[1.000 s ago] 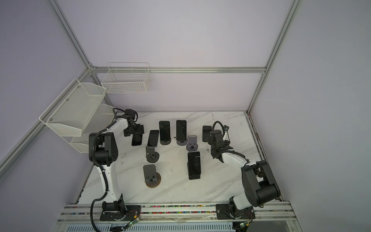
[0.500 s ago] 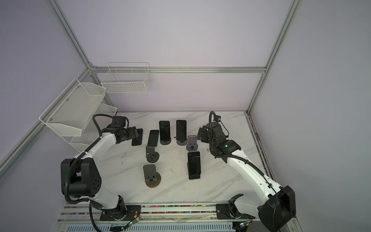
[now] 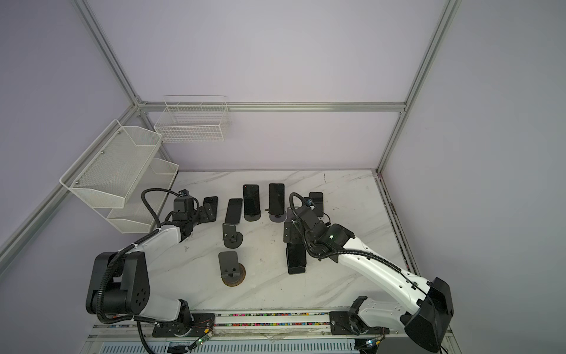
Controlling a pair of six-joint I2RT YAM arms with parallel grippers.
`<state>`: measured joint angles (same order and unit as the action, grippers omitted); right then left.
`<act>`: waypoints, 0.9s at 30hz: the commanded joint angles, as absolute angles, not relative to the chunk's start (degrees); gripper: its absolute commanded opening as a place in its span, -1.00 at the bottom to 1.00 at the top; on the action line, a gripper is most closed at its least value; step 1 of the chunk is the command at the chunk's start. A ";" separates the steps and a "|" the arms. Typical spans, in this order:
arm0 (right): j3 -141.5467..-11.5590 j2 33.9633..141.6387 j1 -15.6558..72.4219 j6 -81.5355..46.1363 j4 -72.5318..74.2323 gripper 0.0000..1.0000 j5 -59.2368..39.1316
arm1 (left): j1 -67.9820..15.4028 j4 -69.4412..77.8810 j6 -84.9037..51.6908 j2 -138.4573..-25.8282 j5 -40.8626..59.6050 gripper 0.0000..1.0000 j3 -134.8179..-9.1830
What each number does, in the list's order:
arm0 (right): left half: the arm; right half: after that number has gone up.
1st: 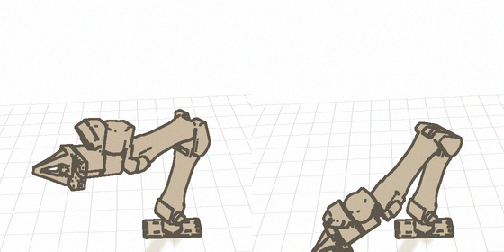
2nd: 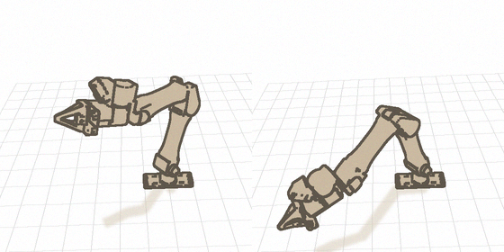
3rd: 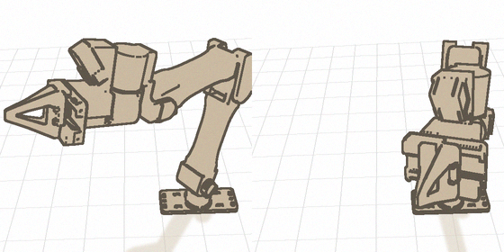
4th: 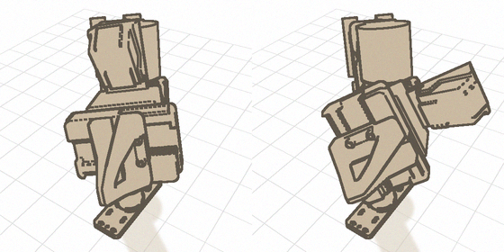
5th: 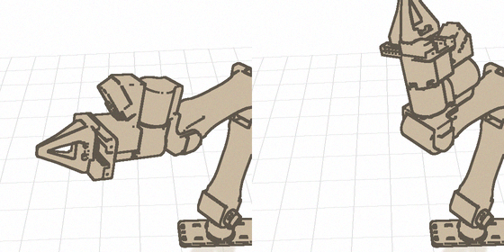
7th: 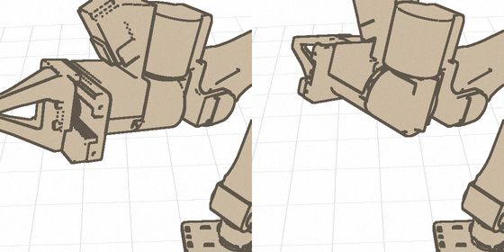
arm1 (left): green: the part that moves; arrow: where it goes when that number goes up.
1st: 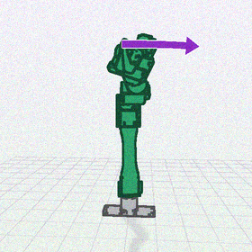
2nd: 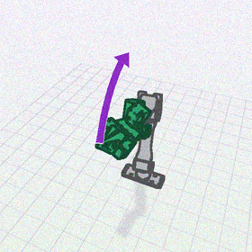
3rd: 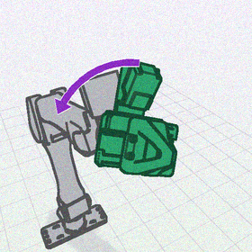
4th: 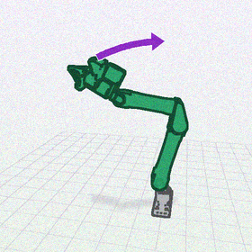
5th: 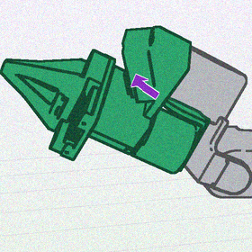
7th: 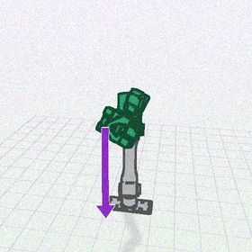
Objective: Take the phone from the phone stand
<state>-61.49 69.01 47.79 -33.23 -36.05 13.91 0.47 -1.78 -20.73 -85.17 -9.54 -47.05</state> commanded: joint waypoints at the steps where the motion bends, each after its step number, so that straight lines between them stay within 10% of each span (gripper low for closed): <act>1: -61.94 70.13 49.07 -35.30 -39.14 0.95 14.56 | 0.27 4.39 -18.61 -85.47 -8.77 0.99 -46.13; 27: -57.24 79.74 54.18 -45.93 -34.41 0.64 25.58 | 0.54 4.26 -20.06 -85.60 -10.80 0.99 -45.98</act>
<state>-56.73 79.90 53.78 -43.35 -33.87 23.33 0.47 3.05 -19.97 -85.84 -10.11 -47.03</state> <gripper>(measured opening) 0.823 0.995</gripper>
